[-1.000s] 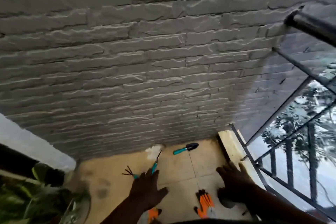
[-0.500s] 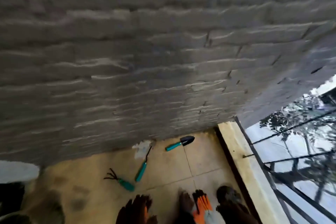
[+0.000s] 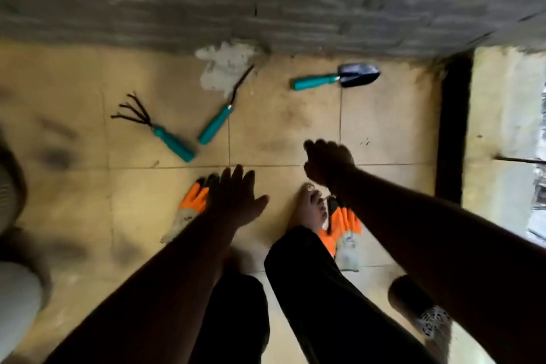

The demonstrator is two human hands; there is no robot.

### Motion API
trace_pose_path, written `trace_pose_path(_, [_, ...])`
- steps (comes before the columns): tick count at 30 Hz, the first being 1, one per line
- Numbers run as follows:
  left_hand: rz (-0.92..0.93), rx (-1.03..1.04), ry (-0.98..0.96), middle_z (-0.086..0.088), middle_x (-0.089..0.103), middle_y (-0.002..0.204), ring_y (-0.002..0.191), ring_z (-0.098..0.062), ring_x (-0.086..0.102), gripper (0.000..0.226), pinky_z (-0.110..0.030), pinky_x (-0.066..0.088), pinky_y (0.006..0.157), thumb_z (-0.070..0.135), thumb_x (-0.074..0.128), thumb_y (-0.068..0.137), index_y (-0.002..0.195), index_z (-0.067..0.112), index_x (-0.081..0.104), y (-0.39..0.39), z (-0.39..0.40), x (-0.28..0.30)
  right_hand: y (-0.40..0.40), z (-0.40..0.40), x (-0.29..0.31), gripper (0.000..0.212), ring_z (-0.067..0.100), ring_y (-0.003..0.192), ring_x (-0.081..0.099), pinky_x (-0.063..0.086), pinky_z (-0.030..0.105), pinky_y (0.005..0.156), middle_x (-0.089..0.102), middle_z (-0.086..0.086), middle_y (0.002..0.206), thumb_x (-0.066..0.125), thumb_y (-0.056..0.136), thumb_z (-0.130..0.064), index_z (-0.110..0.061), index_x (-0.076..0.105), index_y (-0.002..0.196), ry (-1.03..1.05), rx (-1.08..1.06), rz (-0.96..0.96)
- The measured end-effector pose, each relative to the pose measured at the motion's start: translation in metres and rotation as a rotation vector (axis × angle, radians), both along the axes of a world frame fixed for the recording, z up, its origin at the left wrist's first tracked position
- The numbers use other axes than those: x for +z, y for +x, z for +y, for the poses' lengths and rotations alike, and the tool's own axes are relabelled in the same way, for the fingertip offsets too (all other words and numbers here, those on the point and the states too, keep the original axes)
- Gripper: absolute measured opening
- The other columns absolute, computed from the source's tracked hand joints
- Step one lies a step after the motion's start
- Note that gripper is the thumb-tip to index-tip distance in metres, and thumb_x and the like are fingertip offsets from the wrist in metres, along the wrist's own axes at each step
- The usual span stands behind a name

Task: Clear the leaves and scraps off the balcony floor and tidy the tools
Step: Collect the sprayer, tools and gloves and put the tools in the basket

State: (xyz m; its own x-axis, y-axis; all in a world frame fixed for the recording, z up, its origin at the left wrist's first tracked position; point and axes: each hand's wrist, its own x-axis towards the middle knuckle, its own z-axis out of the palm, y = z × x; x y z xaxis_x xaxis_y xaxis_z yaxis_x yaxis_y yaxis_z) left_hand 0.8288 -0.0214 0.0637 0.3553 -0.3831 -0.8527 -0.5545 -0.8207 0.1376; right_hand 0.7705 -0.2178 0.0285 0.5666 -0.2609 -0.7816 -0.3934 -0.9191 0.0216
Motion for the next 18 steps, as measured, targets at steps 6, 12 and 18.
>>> trace_pose_path(6, [0.058,0.041,-0.079,-0.008,0.012,0.164,0.149,-0.03,0.014,0.073,-0.045,0.019,0.117,0.059,0.041,0.096,0.154,0.02,0.021,-0.002,-0.014,-0.04,0.068,-0.046,-0.04,0.055,0.037,0.116,0.051,0.041,0.043,0.091,0.045,0.018,0.136,0.033,0.101,-0.024,-0.019,0.016,0.153,-0.087,-0.099,-0.123])
trace_pose_path(12, [0.125,0.003,-0.101,-0.006,0.012,0.164,0.149,-0.026,0.015,0.072,-0.044,0.021,0.118,0.059,0.041,0.096,0.155,0.022,0.022,-0.001,-0.002,-0.057,-0.059,-0.002,-0.071,0.06,0.039,0.137,0.037,0.03,0.042,0.11,0.039,0.023,0.148,0.053,0.093,-0.033,-0.01,0.039,0.147,0.049,-0.555,-0.157])
trace_pose_path(18, [0.113,-0.011,-0.085,-0.004,0.009,0.164,0.15,-0.024,0.012,0.071,-0.046,0.02,0.119,0.059,0.04,0.097,0.155,0.022,0.023,0.015,0.002,-0.053,-0.201,0.041,-0.083,0.066,0.033,0.143,0.027,0.021,0.052,0.115,0.041,0.015,0.147,0.039,0.087,-0.05,-0.01,0.051,0.139,-0.022,-0.46,-0.141])
